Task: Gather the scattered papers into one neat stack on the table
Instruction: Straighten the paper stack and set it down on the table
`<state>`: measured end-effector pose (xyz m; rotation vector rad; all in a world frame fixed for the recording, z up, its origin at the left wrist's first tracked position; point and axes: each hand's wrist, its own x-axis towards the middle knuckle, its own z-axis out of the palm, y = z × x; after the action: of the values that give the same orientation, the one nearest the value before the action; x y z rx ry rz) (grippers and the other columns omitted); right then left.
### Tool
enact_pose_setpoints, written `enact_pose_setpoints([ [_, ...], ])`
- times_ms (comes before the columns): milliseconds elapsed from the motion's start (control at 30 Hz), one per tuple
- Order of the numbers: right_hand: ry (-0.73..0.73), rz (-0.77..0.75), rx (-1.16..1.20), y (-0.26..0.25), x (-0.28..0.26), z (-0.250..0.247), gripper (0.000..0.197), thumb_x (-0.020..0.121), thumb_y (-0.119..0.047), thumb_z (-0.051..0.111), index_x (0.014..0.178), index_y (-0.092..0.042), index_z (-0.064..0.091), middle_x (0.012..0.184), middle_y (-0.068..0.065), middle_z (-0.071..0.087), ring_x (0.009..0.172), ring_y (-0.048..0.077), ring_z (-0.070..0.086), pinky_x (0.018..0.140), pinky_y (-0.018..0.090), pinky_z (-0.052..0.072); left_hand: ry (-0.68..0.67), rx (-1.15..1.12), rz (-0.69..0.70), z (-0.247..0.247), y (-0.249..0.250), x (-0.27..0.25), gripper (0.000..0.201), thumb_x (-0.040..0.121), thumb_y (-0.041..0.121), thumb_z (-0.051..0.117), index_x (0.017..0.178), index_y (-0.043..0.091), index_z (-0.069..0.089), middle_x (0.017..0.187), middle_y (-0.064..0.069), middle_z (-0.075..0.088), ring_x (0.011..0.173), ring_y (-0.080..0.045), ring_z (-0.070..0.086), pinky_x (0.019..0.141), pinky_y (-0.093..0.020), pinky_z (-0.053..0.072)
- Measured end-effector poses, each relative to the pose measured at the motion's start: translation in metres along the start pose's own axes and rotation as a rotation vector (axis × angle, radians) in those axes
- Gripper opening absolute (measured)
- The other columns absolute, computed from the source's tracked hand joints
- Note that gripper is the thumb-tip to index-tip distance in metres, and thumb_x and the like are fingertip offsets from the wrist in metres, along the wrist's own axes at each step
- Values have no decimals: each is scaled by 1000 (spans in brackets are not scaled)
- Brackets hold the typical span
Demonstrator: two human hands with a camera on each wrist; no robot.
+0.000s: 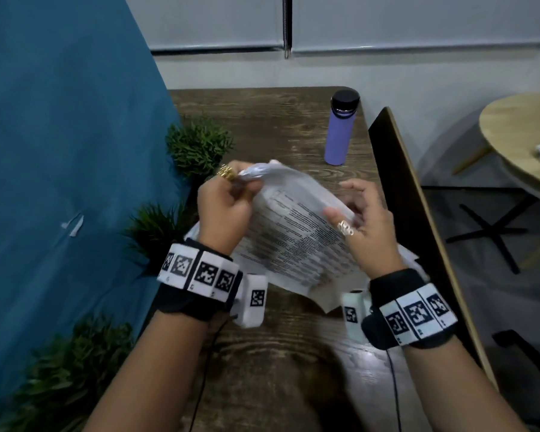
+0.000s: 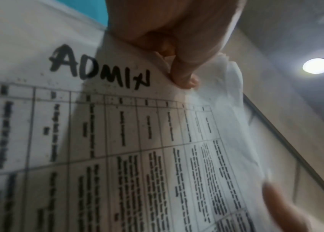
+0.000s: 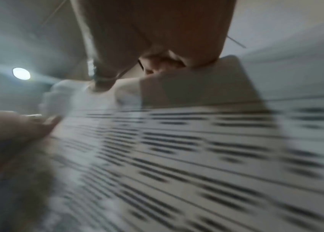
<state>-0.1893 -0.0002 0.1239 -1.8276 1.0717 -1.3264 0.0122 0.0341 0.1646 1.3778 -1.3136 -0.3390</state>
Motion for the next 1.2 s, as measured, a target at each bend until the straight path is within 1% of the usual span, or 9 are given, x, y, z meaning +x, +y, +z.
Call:
enact_pose_setpoints([
  [67, -40, 47, -394, 9, -5, -17, 61, 58, -64, 70, 105, -28, 55, 82, -3, 68, 75, 14, 62, 72, 29, 47, 78, -71, -141, -12, -14, -9, 19, 84, -7, 57, 89, 11, 61, 75, 8, 61, 68, 7, 57, 69, -13, 46],
  [200, -241, 249, -779, 36, -11, -45, 53, 50, -66, 74, 65, -19, 58, 56, -2, 58, 65, 24, 60, 57, 32, 37, 121, -61, -340, -36, -45, -22, 8, 89, 3, 57, 92, 8, 62, 70, -3, 60, 61, 3, 57, 63, -14, 47],
  [300, -154, 511, -224, 62, -26, -50, 29, 55, -26, 88, 74, -21, 66, 75, 2, 69, 72, 17, 62, 65, 29, 49, 144, -120, -455, -46, -65, -29, 7, 90, 9, 57, 93, 8, 63, 84, -13, 62, 77, -19, 59, 75, -34, 50],
  [400, -65, 647, 223, 75, -46, -35, 41, 53, -11, 84, 88, -20, 64, 86, -4, 72, 80, 9, 66, 73, 24, 56, 200, -209, -523, -43, -73, -35, 11, 92, 8, 53, 101, 6, 59, 85, -4, 62, 78, -16, 60, 75, -30, 51],
  [600, 65, 431, 109, 66, -44, -18, 34, 79, 11, 63, 110, -1, 57, 105, -3, 55, 83, -8, 58, 67, -3, 41, 372, -285, -486, -30, -82, -52, 17, 93, 7, 51, 88, 23, 56, 87, 5, 61, 80, -6, 60, 79, -25, 51],
  [733, -23, 540, 143, 79, -56, -15, 41, 70, 11, 72, 84, -25, 60, 93, -9, 63, 76, -11, 62, 88, 26, 47, 360, -455, -599, -20, -94, -75, 31, 87, 48, 44, 107, 26, 55, 114, -2, 60, 107, -16, 57, 96, -34, 44],
  [967, -10, 625, 138, 93, -60, -10, 38, 70, 4, 75, 78, -29, 59, 85, -8, 62, 80, 5, 60, 85, 32, 44, 490, -473, -756, -2, -106, -74, 41, 66, 71, 55, 87, 36, 62, 102, -5, 65, 98, -23, 59, 90, -39, 46],
  [1100, -64, 619, 112, 92, -61, -13, 34, 70, 0, 77, 76, -28, 60, 82, -11, 62, 79, 6, 59, 78, 25, 47, 546, -363, -691, 2, -93, -61, 15, 86, 41, 59, 76, 33, 52, 83, 18, 55, 76, 10, 51, 69, -9, 37],
  [1200, -50, 621, 130, 90, -63, -14, 26, 70, 0, 76, 81, -18, 60, 80, -8, 61, 74, 1, 55, 60, 6, 46, 563, -346, -691, 4, -97, -59, 17, 81, 37, 68, 85, 27, 54, 86, 18, 56, 77, 10, 52, 67, -8, 37],
])
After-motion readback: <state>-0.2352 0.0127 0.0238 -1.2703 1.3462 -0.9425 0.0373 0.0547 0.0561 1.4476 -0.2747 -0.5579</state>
